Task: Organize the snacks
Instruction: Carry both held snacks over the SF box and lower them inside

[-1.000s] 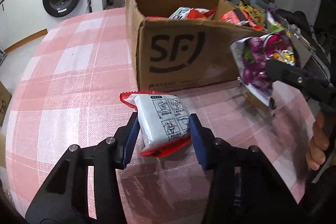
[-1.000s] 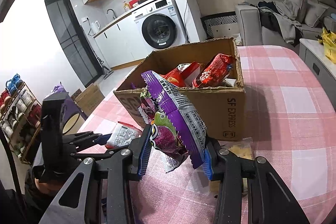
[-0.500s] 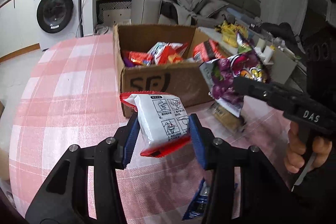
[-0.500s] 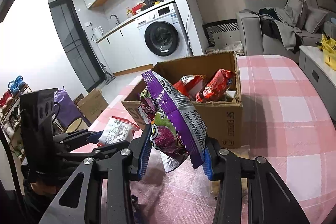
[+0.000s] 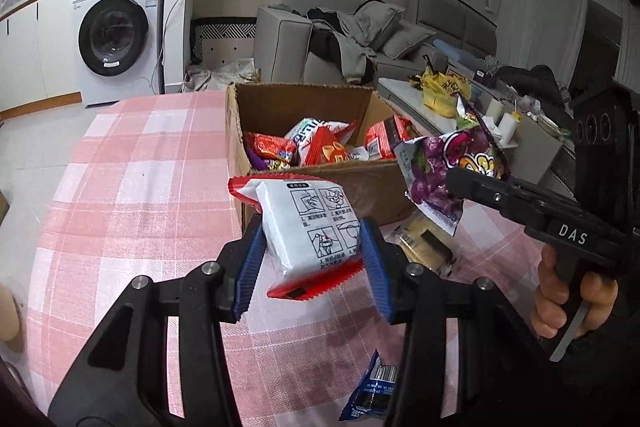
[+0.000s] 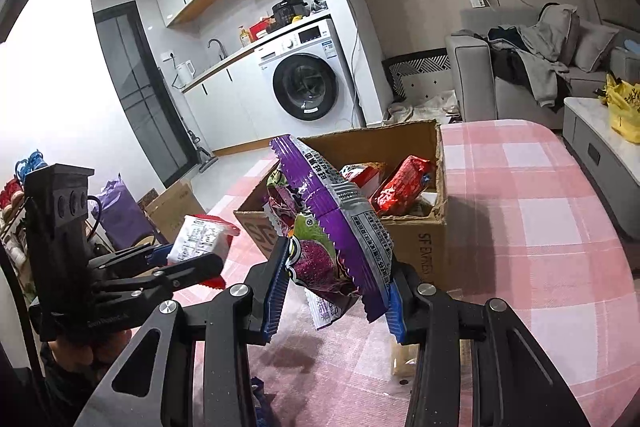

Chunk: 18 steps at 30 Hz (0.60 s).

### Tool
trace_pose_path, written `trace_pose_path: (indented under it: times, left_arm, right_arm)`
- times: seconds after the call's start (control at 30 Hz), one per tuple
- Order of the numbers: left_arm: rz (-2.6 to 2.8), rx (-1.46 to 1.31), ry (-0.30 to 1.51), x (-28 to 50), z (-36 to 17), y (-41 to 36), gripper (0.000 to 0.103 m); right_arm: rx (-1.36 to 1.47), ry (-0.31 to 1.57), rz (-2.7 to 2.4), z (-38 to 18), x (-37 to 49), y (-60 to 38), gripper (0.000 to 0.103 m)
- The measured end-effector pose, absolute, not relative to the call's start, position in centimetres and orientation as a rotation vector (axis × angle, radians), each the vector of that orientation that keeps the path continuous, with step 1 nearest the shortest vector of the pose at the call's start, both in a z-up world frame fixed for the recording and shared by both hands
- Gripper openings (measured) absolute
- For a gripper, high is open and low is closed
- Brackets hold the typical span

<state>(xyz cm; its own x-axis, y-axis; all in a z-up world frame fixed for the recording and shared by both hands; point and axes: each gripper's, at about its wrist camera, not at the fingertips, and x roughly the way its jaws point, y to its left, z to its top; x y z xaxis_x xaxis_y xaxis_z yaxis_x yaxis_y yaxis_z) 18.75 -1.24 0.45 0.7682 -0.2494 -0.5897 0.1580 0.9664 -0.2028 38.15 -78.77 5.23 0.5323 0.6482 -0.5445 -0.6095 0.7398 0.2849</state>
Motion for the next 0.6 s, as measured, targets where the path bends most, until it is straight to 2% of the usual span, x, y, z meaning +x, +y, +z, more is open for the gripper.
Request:
trace_pose_path:
  times: [0.6]
  left_arm:
    - [-0.2, -0.154, 0.59, 20.6, 3.4, -0.3, 0.044]
  right_arm:
    - [0.072, 0.618, 0.687, 8.8, 38.4, -79.8, 0.042]
